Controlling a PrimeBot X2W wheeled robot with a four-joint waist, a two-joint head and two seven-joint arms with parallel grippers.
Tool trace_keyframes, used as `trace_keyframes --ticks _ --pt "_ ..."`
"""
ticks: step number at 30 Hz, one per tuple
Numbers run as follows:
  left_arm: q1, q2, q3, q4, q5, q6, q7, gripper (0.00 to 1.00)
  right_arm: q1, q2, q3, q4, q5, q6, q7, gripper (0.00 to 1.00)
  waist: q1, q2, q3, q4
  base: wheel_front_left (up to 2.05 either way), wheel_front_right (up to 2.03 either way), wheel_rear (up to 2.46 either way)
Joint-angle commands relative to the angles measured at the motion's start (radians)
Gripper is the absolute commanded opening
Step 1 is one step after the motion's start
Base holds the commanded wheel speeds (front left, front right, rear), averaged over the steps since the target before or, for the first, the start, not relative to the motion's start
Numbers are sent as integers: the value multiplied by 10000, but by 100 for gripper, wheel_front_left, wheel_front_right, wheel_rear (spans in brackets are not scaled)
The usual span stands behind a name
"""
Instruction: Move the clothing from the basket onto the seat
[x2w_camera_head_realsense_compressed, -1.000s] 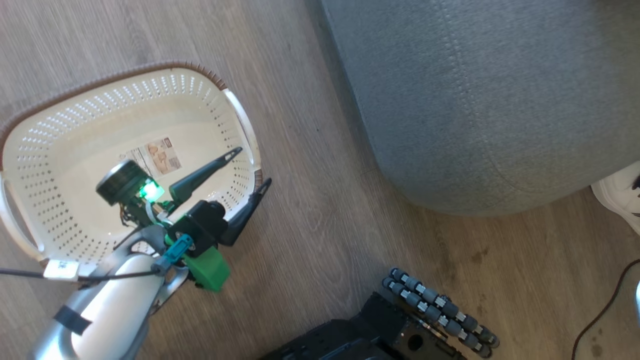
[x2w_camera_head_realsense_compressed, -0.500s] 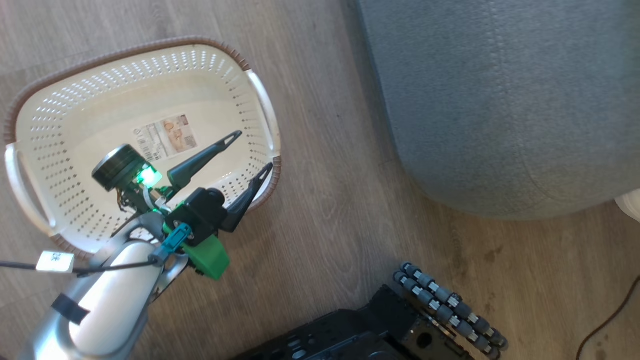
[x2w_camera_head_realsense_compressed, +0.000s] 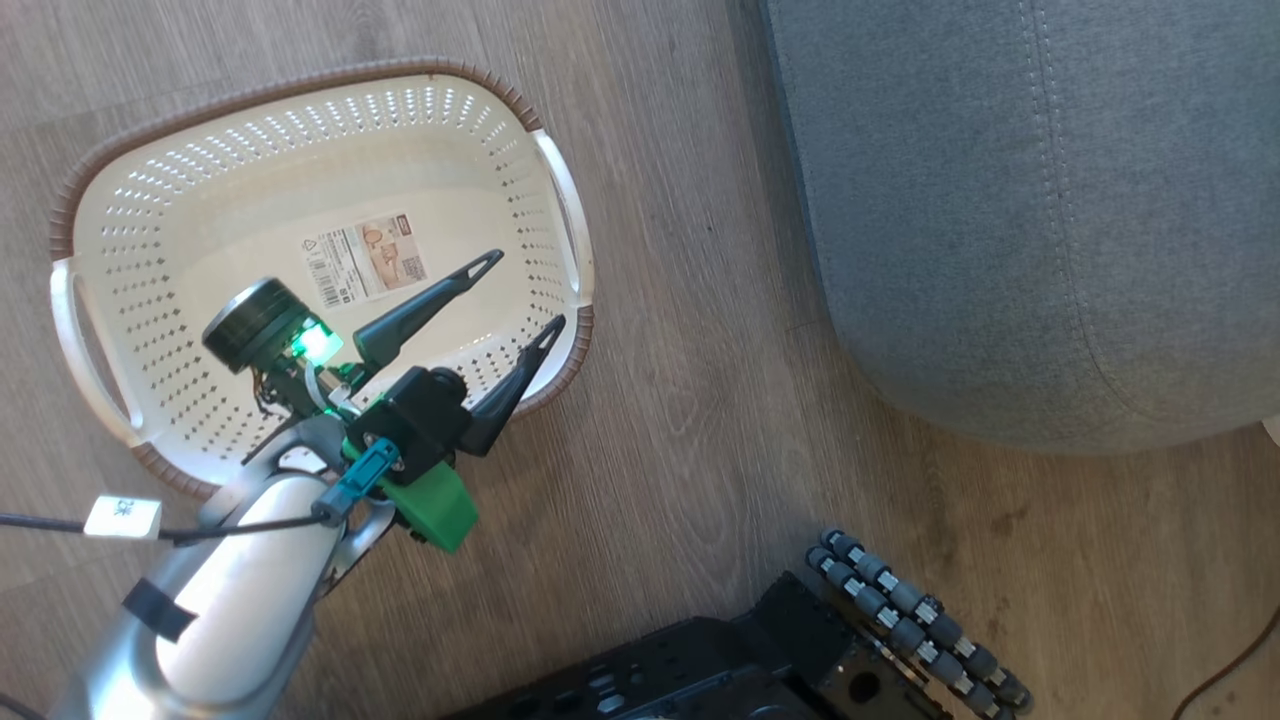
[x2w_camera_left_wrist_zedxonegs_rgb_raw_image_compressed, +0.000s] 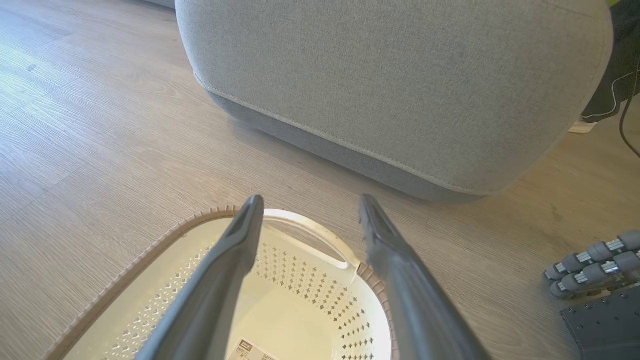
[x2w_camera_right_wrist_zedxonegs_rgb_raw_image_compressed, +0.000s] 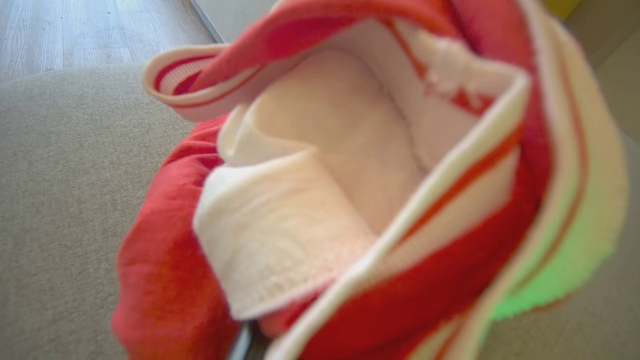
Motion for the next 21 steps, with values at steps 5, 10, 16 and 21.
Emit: trace_keyframes --ticks 5,10,16,21 --pt "-117 -89 183 -281 -56 60 -49 100 157 -232 -38 9 -277 -2 26 100 0 0 -261 -17 0 0 0" --pt "-41 -249 79 -264 -80 62 -49 100 246 -6 123 149 -649 -2 40 100 0 0 -656 -106 0 0 0" --pt "178 -565 12 -129 -204 78 -49 100 660 128 438 110 -1440 -2 27 100 0 0 -1488 -251 0 0 0" --pt "405 -859 -18 -29 -242 71 -49 100 885 360 759 352 -1819 -2 122 100 0 0 -2193 -302 0 0 0"
